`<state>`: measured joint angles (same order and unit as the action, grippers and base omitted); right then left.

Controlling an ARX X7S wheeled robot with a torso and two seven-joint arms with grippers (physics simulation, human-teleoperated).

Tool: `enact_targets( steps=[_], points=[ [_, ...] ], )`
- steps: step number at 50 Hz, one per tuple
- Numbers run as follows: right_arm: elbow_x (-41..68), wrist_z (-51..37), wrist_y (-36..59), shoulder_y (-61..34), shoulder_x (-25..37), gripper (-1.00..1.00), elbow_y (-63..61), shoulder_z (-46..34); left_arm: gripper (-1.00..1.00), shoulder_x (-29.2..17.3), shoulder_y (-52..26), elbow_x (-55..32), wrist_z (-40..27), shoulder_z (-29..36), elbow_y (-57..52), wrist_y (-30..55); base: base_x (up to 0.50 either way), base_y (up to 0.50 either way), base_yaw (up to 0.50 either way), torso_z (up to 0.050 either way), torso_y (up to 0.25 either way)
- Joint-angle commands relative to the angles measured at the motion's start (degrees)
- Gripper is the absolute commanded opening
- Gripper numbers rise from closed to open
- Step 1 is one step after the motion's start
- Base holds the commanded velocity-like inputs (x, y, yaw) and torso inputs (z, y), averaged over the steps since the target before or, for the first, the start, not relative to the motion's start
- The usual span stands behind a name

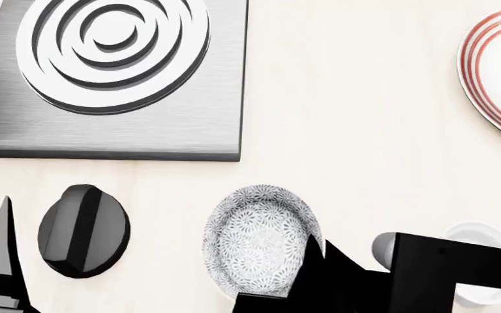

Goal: Pick the akita bowl next to the ramekin and place it on the plate.

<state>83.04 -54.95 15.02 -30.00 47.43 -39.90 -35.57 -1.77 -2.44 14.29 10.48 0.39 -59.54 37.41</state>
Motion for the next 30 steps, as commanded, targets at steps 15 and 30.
enact_targets(
  steps=[15, 30],
  points=[
    [4.66, -1.86, 0.52, -7.88, -1.48, -1.0, -1.44, 4.28, 1.0, 1.13, -0.13, -0.45, 2.2, -1.6, -0.38, 1.19, 0.0, 0.0, 0.0, 0.0, 0.0],
    [6.12, -2.06, 0.03, -11.32, -3.05, -1.0, 0.27, 5.38, 1.0, 1.04, 0.2, -0.67, 2.17, -2.04, -0.36, 0.87, 0.0, 0.0, 0.0, 0.0, 0.0]
  ],
)
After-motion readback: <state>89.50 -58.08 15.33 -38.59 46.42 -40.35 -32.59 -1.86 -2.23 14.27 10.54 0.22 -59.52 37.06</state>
